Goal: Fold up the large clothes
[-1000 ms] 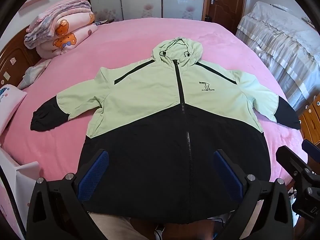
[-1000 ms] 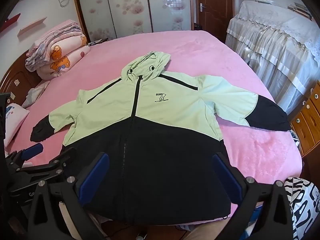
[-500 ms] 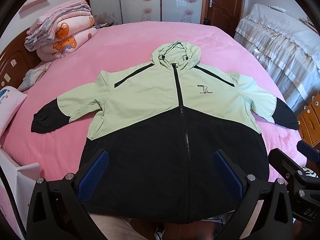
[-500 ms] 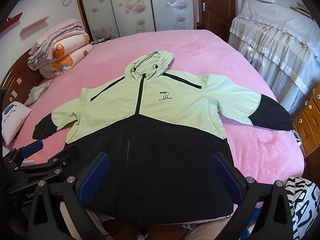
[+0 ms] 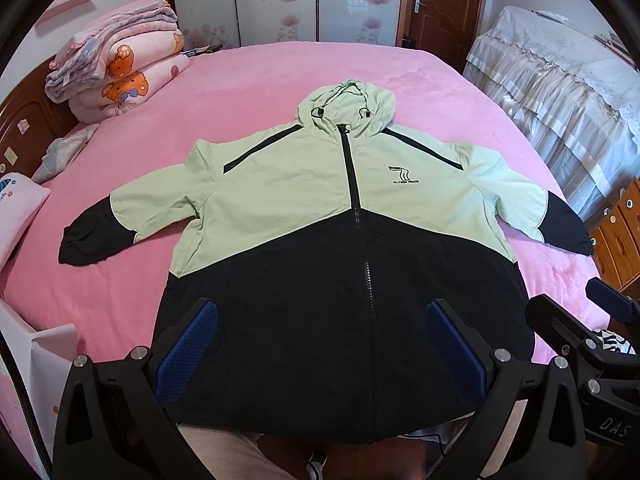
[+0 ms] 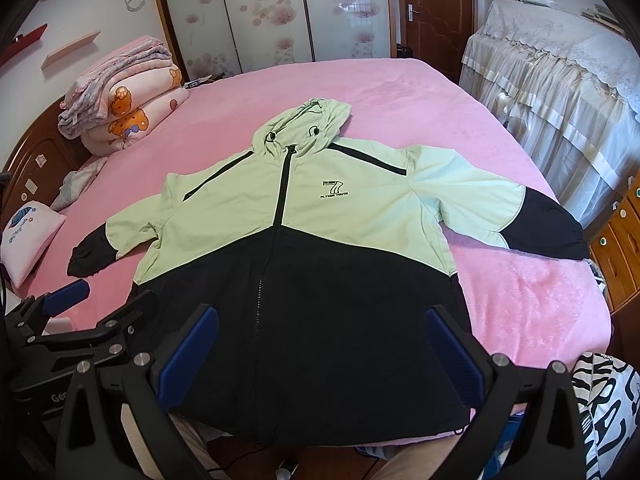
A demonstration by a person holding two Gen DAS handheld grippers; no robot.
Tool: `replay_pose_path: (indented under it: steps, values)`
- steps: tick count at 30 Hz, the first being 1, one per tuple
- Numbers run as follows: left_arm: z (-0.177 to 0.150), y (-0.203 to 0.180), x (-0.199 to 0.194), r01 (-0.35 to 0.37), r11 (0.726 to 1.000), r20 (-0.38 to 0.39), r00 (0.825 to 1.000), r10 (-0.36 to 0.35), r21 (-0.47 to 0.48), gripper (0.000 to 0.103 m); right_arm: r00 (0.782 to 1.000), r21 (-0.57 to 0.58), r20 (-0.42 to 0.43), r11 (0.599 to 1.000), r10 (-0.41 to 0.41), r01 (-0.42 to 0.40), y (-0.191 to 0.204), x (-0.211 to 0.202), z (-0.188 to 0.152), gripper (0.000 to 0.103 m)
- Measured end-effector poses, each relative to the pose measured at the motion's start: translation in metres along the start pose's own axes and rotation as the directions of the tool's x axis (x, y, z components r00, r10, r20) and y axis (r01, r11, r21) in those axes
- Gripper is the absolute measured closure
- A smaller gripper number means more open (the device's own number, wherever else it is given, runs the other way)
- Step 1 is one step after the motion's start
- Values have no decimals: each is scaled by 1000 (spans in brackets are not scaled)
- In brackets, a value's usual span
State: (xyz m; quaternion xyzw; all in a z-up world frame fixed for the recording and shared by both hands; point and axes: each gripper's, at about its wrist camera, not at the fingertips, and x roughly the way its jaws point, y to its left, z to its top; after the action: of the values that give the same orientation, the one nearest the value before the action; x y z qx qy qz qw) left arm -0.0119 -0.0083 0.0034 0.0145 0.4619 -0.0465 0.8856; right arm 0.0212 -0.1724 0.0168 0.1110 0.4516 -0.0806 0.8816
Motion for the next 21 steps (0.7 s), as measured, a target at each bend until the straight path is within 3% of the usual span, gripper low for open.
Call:
replay_pose_path:
  steps: [21]
  values:
    - [-4,1,0,-2,1000,-5,1000,2,-2,0,1000,4,-2,1000,9,-9,1,-1,-3,0]
